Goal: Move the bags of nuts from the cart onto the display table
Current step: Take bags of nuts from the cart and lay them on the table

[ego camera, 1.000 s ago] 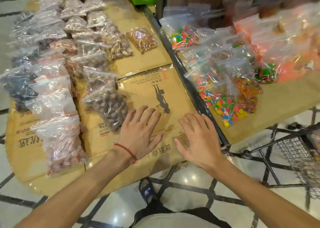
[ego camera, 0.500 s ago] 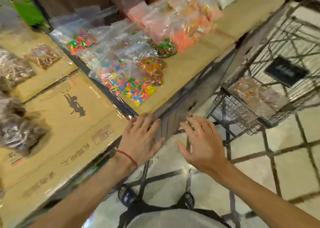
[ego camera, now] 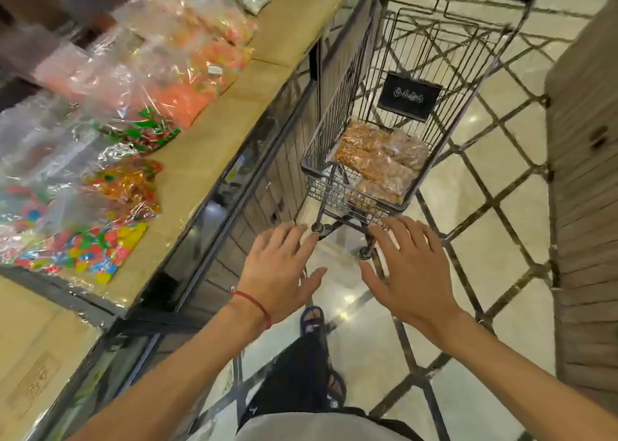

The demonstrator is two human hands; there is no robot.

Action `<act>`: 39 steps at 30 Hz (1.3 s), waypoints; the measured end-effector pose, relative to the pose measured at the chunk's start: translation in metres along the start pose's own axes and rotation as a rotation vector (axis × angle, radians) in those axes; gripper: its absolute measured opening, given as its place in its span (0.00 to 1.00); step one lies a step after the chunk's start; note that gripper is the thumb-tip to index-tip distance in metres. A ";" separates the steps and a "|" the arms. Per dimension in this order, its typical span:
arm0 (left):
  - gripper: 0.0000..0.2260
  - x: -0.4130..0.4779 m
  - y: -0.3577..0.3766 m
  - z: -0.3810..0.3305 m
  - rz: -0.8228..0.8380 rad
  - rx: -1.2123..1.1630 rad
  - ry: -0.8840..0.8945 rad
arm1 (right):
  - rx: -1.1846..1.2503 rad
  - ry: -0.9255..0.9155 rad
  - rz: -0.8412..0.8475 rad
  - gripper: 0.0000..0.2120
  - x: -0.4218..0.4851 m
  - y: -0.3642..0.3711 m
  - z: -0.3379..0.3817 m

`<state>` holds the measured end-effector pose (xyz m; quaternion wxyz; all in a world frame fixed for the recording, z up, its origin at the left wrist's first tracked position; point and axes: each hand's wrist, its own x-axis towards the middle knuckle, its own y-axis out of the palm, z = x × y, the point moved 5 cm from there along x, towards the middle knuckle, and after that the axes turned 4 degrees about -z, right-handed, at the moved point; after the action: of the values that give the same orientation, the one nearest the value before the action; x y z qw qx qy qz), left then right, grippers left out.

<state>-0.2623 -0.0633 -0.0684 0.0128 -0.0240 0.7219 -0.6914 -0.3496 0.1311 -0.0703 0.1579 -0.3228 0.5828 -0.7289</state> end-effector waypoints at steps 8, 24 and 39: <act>0.28 0.145 0.020 -0.024 -0.008 -0.028 0.074 | -0.100 0.066 0.006 0.27 0.082 0.011 -0.091; 0.26 0.367 0.050 -0.009 0.113 -0.082 -0.031 | -0.118 0.004 0.143 0.27 0.267 0.070 -0.239; 0.28 0.496 0.091 -0.043 0.272 -0.144 -0.477 | -0.065 -0.437 0.392 0.27 0.432 0.180 -0.368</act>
<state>-0.7614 -0.0420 -0.1502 0.2735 -0.0897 0.7423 -0.6051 -0.9369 0.0955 -0.1589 0.4068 -0.3583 0.6092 -0.5787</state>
